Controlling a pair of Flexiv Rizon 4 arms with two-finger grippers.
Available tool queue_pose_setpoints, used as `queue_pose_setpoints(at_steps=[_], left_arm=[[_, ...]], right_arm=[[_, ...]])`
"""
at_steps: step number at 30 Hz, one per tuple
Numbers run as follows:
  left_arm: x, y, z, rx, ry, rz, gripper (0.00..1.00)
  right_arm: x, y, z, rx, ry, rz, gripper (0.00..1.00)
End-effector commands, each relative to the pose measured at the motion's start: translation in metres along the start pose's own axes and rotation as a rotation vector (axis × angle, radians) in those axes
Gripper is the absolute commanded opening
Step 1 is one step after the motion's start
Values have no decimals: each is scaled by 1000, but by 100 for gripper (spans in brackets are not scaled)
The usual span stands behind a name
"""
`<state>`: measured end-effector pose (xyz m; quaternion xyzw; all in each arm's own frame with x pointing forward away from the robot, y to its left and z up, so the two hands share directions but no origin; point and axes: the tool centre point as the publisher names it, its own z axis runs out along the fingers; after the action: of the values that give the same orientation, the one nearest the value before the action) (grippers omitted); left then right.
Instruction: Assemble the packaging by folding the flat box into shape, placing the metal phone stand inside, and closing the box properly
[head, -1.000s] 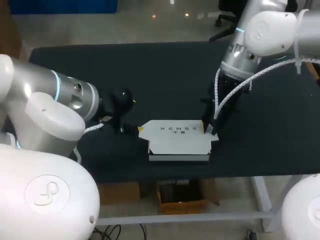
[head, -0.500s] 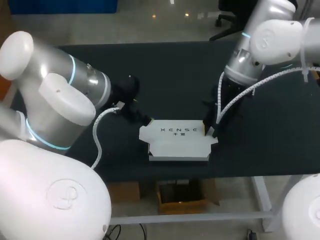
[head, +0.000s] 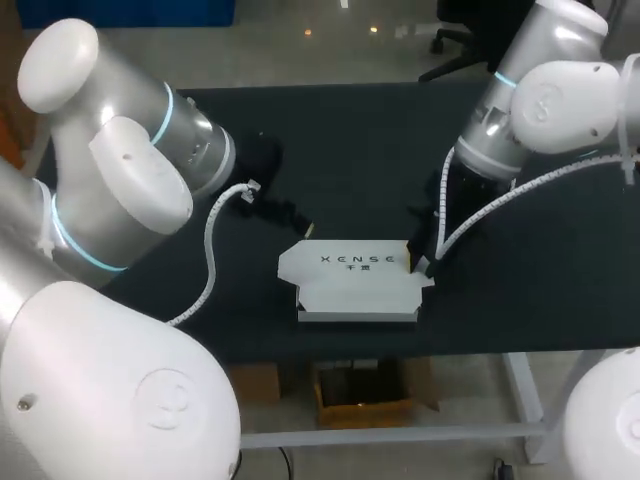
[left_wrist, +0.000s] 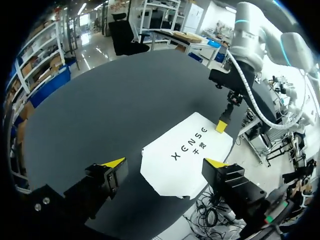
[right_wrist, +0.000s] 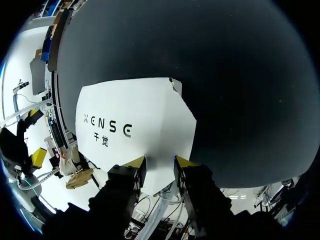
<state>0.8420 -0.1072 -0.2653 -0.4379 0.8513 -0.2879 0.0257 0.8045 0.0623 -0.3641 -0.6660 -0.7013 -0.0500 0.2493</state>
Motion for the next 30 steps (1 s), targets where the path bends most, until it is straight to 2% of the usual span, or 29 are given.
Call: queue_pose_setpoints(at_steps=[1, 5, 7, 23, 29, 30], left_arm=[[4, -10, 10, -438, 13, -167, 100], [0, -12, 16, -532, 66, -405, 100], [-2, -12, 20, -530, -22, -591, 100], [-2, -12, 20, -530, -22, -591, 100], [3, -10, 29, -558, 19, -622, 100], [4, -9, 30, -558, 27, -632, 97]], right_arm=[[0, -4, 2, -23, -5, -4, 35], [1, -4, 2, -34, -12, -6, 35], [1, -3, 3, -39, -14, -7, 35], [0, -4, 4, -77, -30, -20, 37], [0, -4, 4, -86, -30, -19, 36], [0, -4, 5, -85, -30, -18, 36]])
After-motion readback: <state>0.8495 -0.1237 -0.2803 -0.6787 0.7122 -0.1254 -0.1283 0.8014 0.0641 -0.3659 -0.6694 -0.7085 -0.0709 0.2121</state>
